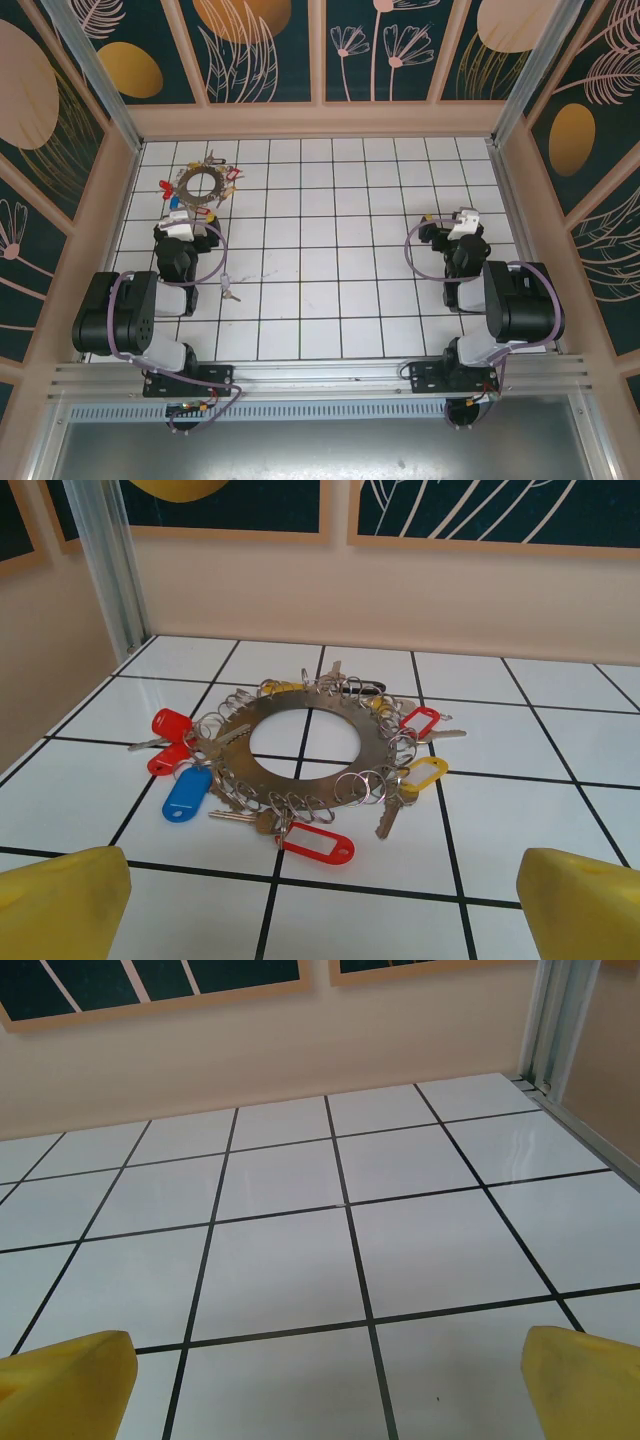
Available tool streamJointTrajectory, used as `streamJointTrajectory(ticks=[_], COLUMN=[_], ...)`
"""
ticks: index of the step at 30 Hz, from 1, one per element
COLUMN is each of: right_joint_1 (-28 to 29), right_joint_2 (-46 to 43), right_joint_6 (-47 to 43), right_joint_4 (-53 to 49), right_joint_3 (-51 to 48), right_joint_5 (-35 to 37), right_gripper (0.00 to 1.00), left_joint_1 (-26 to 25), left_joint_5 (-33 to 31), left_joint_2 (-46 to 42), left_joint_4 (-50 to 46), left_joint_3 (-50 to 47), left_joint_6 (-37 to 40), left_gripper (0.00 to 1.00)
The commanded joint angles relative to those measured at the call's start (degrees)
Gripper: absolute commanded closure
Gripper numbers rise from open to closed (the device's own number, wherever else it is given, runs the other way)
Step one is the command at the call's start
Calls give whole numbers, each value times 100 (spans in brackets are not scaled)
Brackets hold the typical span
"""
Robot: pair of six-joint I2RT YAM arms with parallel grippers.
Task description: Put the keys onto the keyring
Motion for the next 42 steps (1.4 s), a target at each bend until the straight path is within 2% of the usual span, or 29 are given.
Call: streamJointTrajectory(ticks=[1,25,27,29,30,32,34,37,38,39,42], right_joint_1=[2,-31,21,25,22,24,23,8,-14,-53,-123], right_joint_2=[-7,-144,-616,-1299,-1604,-2293,-2803,-3257,-3344,-3397,-3391], right_joint_6=[71,45,11,123,189,583,1004,1815,2091,2236,2308], right_joint_4=[80,-18,-316,-1101,-1497,-2783,-4049,-5534,-5998,-6243,-6742], right_joint_3=[76,90,34,194,296,763,1308,2028,2225,2332,2511], right_joint_5=[24,-143,-38,166,301,565,884,1705,2024,2142,1823], right_gripper=[1,1,1,1,1,1,1,1,1,1,1], left_joint_1=[-5,4,-5,-5,-5,-5,-5,-1,4,8,3], left_joint_5=[-4,68,251,405,454,568,391,-515,-566,-402,274], left_joint_2=[-10,-99,-669,-1317,-1557,-1966,-2125,-1933,-1758,-1570,-544], left_joint_4=[210,70,-1146,-2583,-2994,-3732,-4444,-5902,-6093,-6135,-6517], left_joint_3=[23,97,514,1132,1351,1857,2413,3403,3645,3807,4639], left_joint_6=[-54,-55,27,35,-22,-247,-664,-2012,-2130,-1986,-1720], left_gripper=[1,1,1,1,1,1,1,1,1,1,1])
